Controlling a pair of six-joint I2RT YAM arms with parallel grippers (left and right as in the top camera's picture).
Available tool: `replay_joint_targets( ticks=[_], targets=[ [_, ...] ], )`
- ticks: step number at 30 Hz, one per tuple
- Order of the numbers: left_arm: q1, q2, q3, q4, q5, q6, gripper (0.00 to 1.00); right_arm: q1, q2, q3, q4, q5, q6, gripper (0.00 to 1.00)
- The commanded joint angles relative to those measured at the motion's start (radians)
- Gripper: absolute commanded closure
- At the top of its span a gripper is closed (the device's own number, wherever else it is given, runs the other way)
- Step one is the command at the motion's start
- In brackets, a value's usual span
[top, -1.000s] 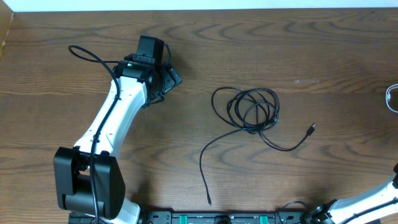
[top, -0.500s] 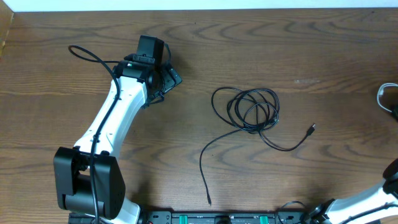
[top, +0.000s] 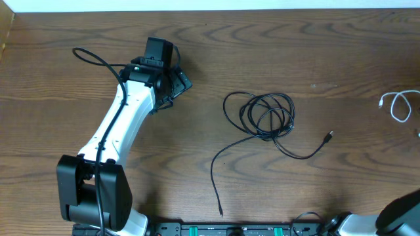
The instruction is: Untangle cables
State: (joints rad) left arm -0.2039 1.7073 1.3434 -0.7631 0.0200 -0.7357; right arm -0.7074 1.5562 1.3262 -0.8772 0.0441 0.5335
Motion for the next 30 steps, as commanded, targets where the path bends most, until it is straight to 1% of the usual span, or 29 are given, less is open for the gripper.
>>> replay_joint_targets(
  ticks=[1, 7, 9, 11, 12, 13, 14, 15, 16, 18, 20, 24, 27, 30],
  targets=[
    [0.003, 0.011, -0.003, -0.007, -0.01, 0.002, 0.02, 0.002, -0.051, 0.005, -0.007, 0.081, 0.054, 0.99],
    [0.003, 0.011, -0.003, -0.007, -0.01, 0.002, 0.02, 0.003, -0.051, 0.005, -0.006, 0.071, 0.057, 0.98],
    [0.003, 0.011, -0.003, -0.007, -0.01, 0.002, 0.02, 0.003, -0.044, 0.005, -0.01, 0.056, 0.057, 0.95],
    [0.003, 0.011, -0.003, -0.007, -0.01, 0.002, 0.02, 0.004, -0.042, 0.005, -0.01, 0.05, 0.057, 0.85],
    [0.003, 0.011, -0.003, -0.007, -0.01, 0.002, 0.02, 0.005, -0.042, 0.005, -0.01, 0.051, 0.057, 0.75],
    [0.003, 0.011, -0.003, -0.007, -0.01, 0.002, 0.02, 0.005, -0.042, 0.005, -0.01, 0.05, 0.057, 0.63],
    [0.003, 0.011, -0.003, -0.007, -0.01, 0.002, 0.02, 0.005, -0.042, 0.005, -0.01, 0.05, 0.057, 0.56],
    [0.003, 0.011, -0.003, -0.007, -0.01, 0.002, 0.02, 0.006, -0.042, 0.005, -0.014, 0.05, 0.057, 0.53],
    [0.003, 0.011, -0.003, -0.007, -0.01, 0.002, 0.02, 0.007, -0.042, 0.005, -0.018, 0.051, 0.057, 0.48],
    [0.003, 0.011, -0.003, -0.007, -0.01, 0.002, 0.02, 0.01, -0.042, 0.005, -0.022, 0.048, 0.057, 0.44],
    [0.003, 0.011, -0.003, -0.007, -0.01, 0.002, 0.02, 0.016, -0.042, 0.005, -0.025, 0.021, 0.057, 0.43],
    [0.003, 0.011, -0.003, -0.007, -0.01, 0.002, 0.02, 0.051, -0.042, 0.005, -0.034, -0.157, 0.044, 0.43],
    [0.003, 0.011, -0.003, -0.007, -0.01, 0.002, 0.02, 0.117, -0.042, 0.005, -0.014, -0.249, -0.036, 0.42],
    [0.003, 0.011, -0.003, -0.007, -0.01, 0.002, 0.02, 0.22, -0.042, 0.005, -0.011, -0.254, -0.1, 0.41]
  ],
)
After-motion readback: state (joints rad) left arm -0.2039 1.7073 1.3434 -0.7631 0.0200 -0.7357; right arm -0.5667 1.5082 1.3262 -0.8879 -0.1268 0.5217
